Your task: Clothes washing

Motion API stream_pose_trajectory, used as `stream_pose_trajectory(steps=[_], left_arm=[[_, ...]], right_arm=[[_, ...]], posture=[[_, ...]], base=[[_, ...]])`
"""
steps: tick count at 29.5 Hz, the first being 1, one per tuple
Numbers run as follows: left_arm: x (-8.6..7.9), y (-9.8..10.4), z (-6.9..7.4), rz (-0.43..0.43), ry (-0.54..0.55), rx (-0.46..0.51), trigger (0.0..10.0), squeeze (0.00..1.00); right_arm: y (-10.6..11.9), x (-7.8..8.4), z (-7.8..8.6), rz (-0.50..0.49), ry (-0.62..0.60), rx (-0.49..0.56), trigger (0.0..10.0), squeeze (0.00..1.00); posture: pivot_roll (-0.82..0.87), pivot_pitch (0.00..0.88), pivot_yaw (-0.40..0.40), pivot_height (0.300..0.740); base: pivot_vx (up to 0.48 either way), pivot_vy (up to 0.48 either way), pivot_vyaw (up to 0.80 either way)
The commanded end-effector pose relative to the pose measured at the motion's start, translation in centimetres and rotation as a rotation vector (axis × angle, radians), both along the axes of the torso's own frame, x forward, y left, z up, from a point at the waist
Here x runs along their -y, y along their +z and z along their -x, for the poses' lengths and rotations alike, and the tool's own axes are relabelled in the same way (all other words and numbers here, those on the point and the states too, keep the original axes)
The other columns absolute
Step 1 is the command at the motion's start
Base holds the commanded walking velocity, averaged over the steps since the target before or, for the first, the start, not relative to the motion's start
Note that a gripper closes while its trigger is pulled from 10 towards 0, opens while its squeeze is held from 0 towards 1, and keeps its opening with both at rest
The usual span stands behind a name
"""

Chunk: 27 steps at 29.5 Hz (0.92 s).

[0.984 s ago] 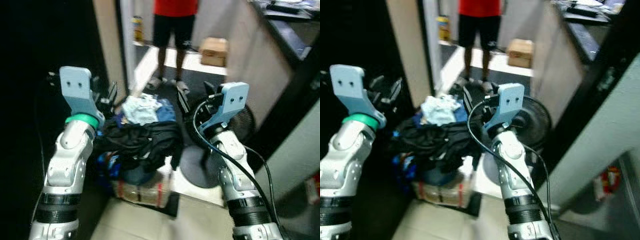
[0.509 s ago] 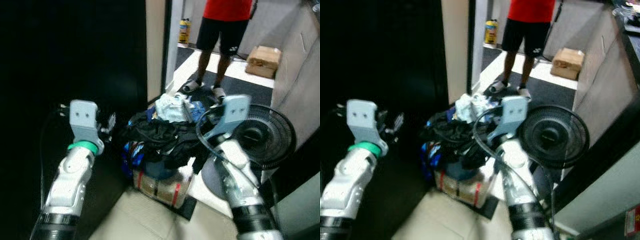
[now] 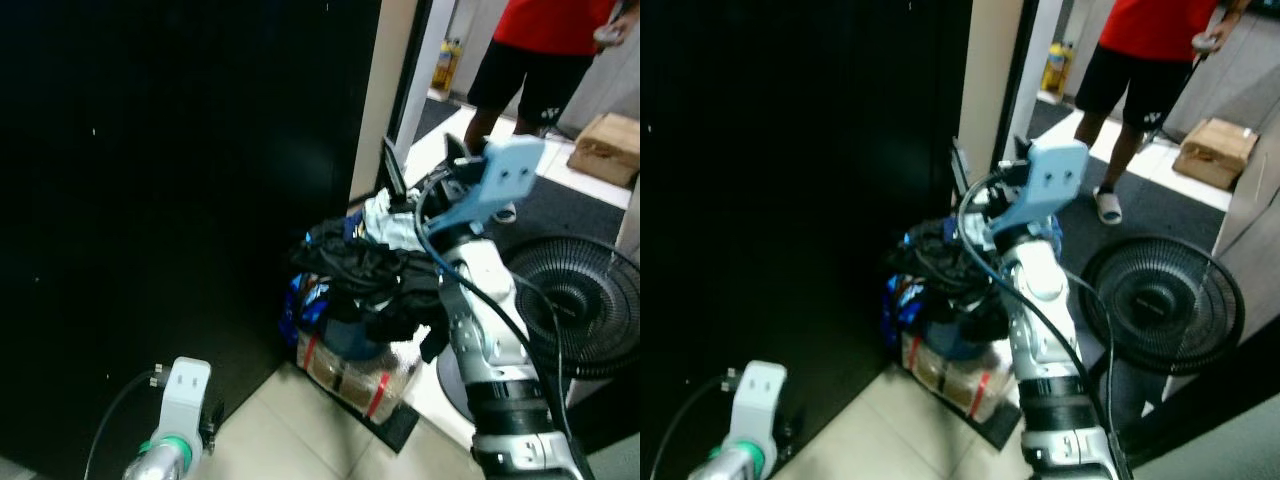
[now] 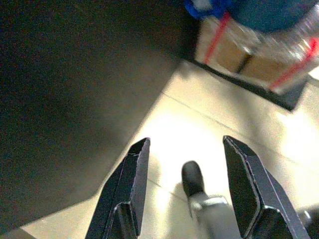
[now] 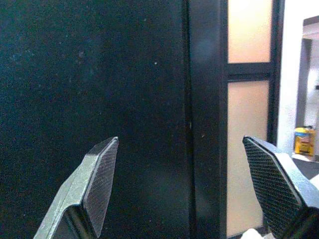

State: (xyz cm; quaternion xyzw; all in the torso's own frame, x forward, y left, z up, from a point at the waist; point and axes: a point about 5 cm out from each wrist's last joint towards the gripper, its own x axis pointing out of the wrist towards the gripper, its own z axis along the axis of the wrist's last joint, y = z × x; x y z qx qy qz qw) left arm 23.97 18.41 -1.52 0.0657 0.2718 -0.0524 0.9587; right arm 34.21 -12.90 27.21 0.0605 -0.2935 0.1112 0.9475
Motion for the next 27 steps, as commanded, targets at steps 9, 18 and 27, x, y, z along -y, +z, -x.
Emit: stream_pose_trajectory(steps=[9, 18, 27], left_arm=[[1.6, 1.8, -3.2, 0.012, -0.051, 0.121, 10.0, 0.00], [1.6, 2.0, -3.5, 0.009, -0.059, 0.136, 10.0, 0.00], [1.6, 1.9, -3.5, -0.001, -0.062, 0.144, 10.0, 0.00]], right_arm=[[-1.9, 1.2, -0.3, -0.039, -0.043, -0.098, 10.0, 0.00], [-1.9, 1.6, -0.2, -0.033, -0.068, -0.088, 10.0, 0.00], [-2.1, 1.3, -0.3, -0.003, -0.072, -0.087, 10.0, 0.00]], posture=[[0.06, 0.026, 0.014, 0.740], [0.06, 0.031, 0.018, 0.740], [0.07, 0.027, 0.011, 0.740]], base=[[0.332, 0.000, -0.44], [0.407, 0.000, -0.35], [0.401, 0.000, 0.00]])
